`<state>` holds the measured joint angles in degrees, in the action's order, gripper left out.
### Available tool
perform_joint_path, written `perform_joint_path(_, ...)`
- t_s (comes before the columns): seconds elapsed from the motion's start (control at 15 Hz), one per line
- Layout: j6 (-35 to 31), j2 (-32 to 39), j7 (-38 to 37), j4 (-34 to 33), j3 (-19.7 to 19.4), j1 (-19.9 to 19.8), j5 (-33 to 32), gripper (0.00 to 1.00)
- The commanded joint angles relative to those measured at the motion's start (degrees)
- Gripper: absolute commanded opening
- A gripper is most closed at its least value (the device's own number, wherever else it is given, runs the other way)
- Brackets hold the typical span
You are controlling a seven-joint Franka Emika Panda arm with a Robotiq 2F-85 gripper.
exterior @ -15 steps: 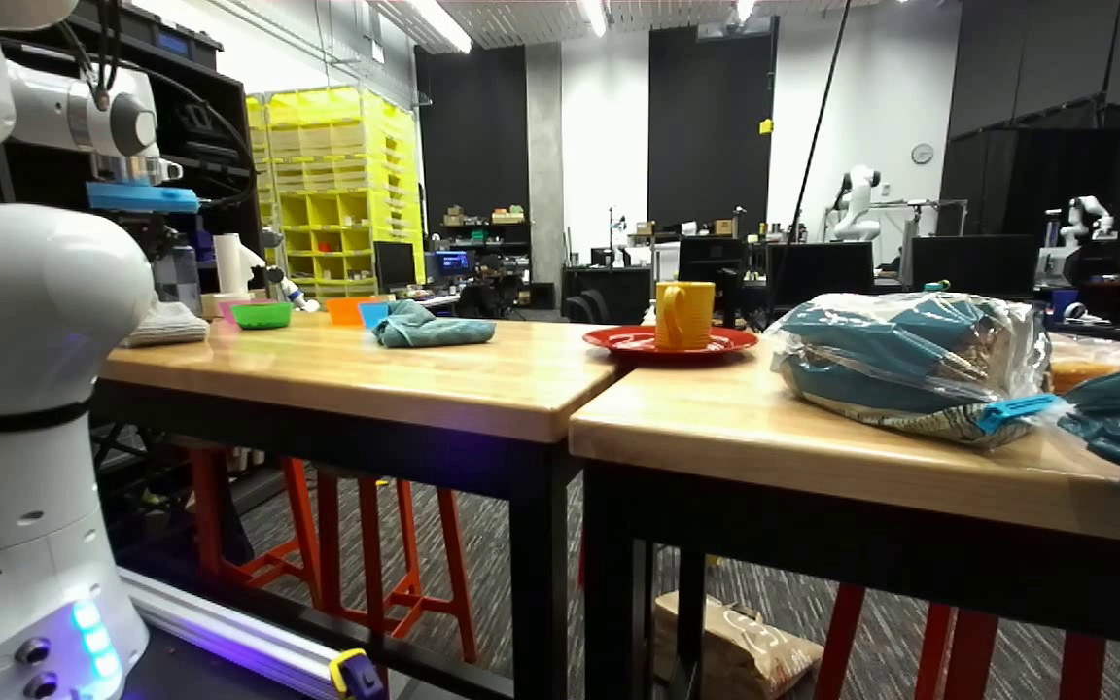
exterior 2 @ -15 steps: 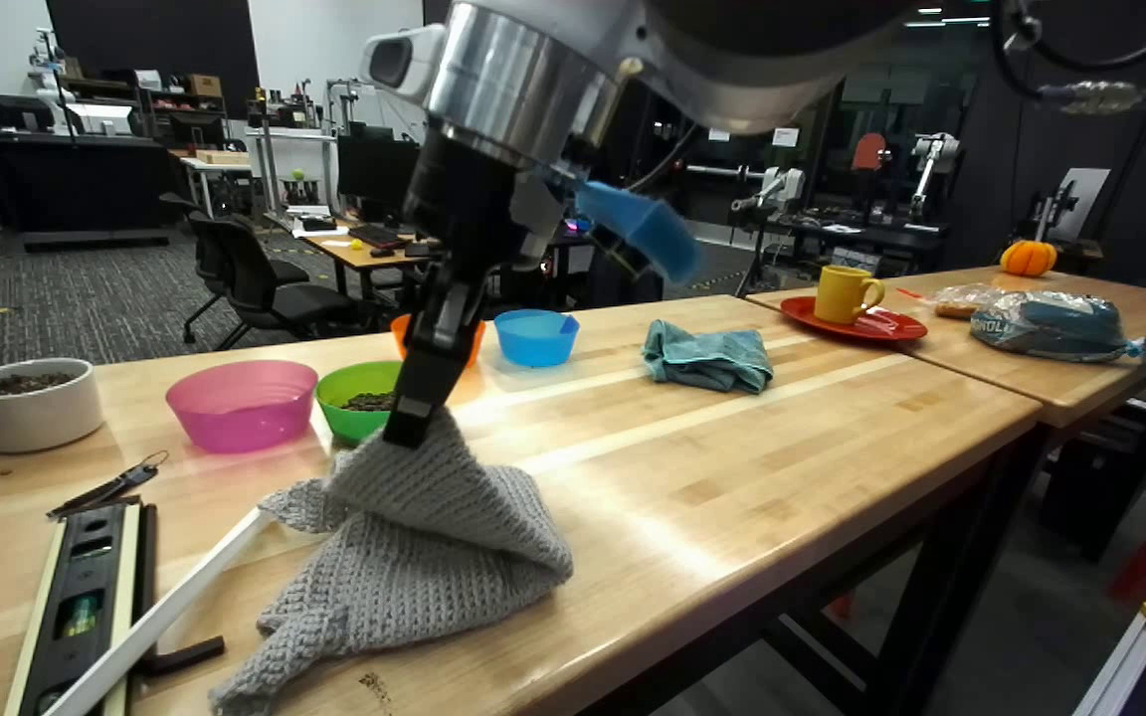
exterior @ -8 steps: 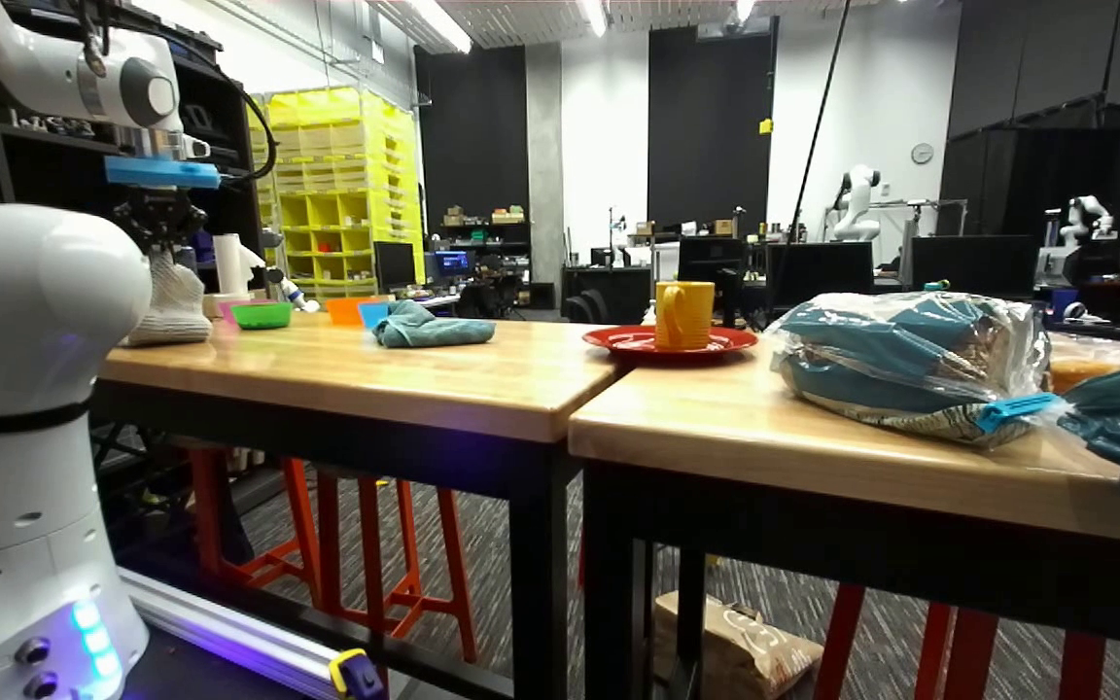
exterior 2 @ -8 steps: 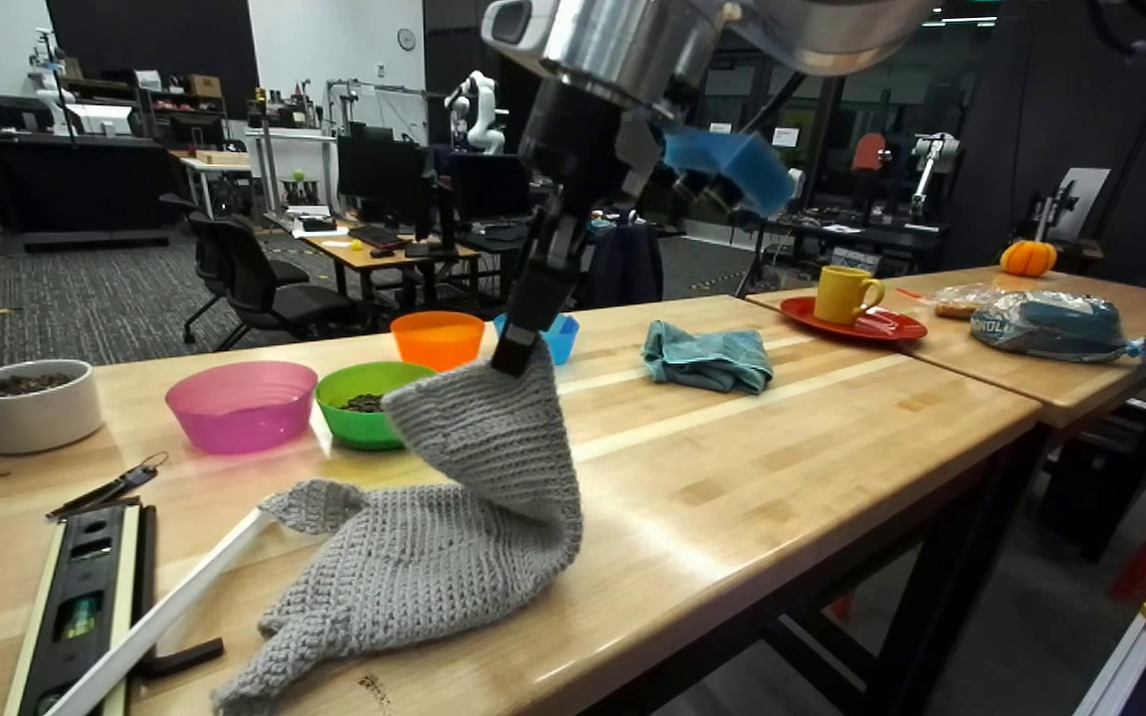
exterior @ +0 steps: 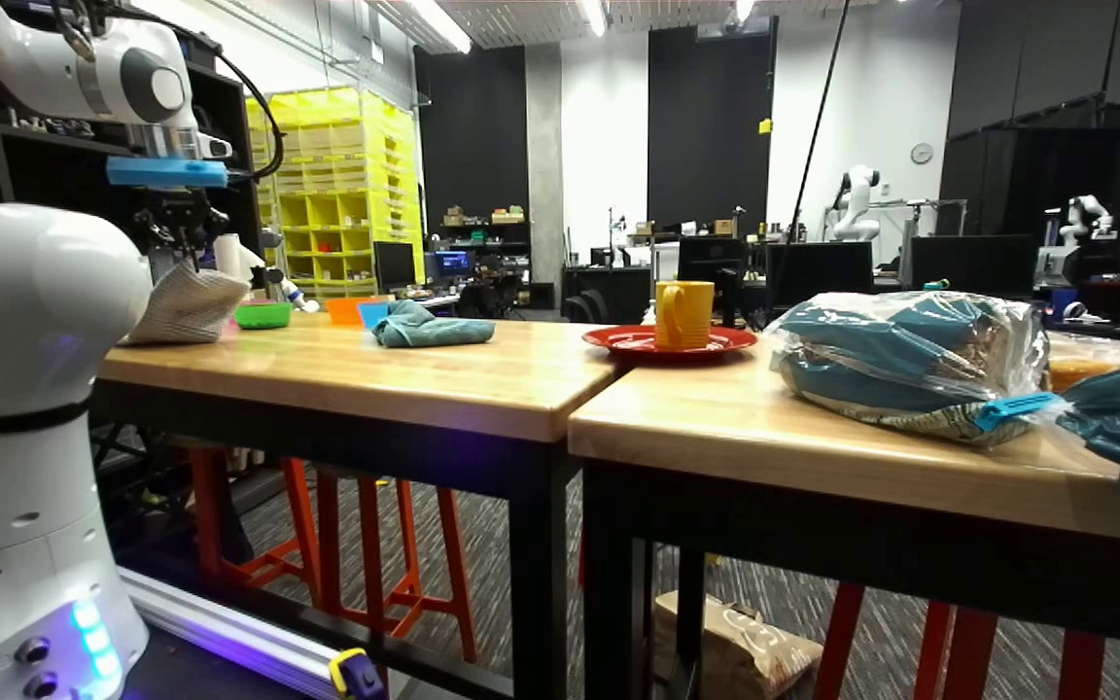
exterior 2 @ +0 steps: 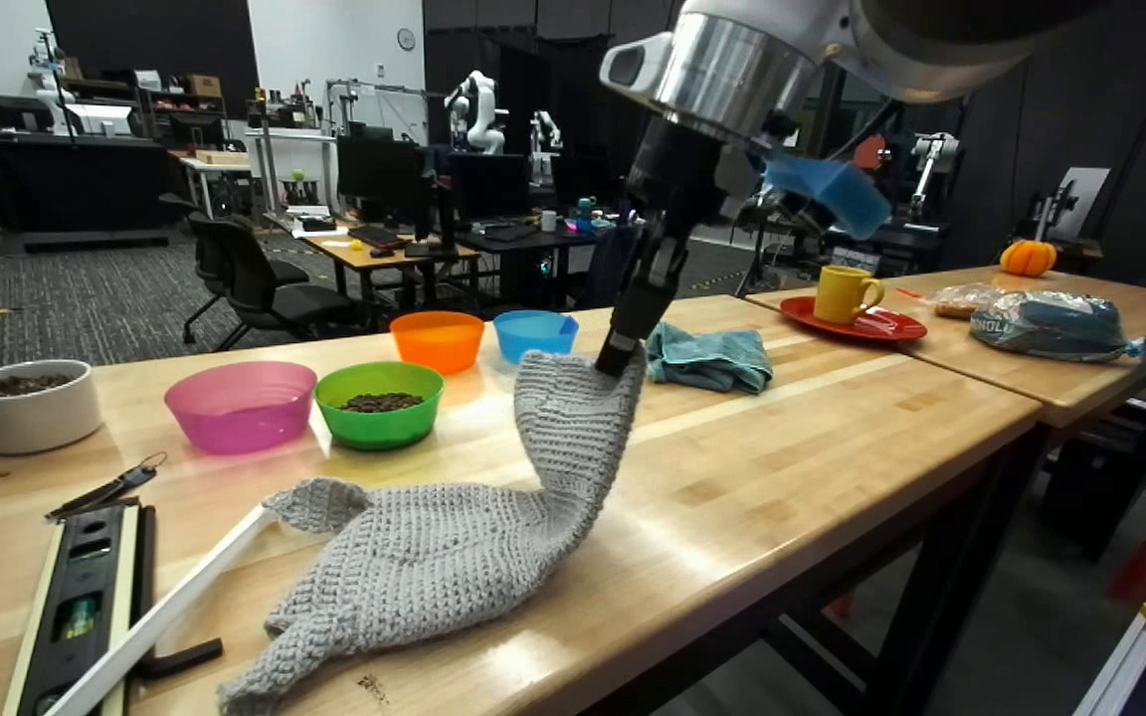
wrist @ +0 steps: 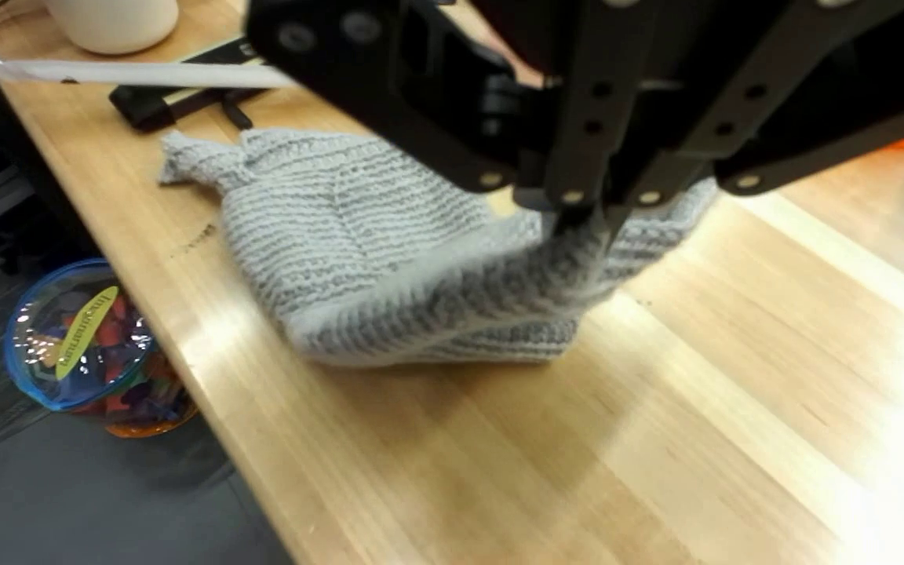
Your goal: Unfold the grey piece of material on the left
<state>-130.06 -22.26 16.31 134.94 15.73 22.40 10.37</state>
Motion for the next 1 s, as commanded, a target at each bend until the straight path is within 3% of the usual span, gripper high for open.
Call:
perform_joint_path(0.0,-0.9,-5.4,-6.4,5.4,0.6,-1.2,-2.8,0.01)
perform_joint_path(0.13,-0.5,-7.0,-9.8,7.0,1.0,-1.5,-4.2,0.01)
perform_joint_path(0.2,-0.4,-7.7,-11.2,7.8,1.1,-1.6,-4.9,0.29)
perform_joint_path(0.4,0.1,-9.1,-14.8,8.8,1.5,-1.9,-6.8,0.4)
perform_joint_path(0.67,0.7,-10.2,-17.3,9.1,1.7,-1.9,-8.3,0.66)
perform_joint_path(0.93,-0.9,-8.3,-15.1,8.8,0.7,0.1,-5.4,0.93)
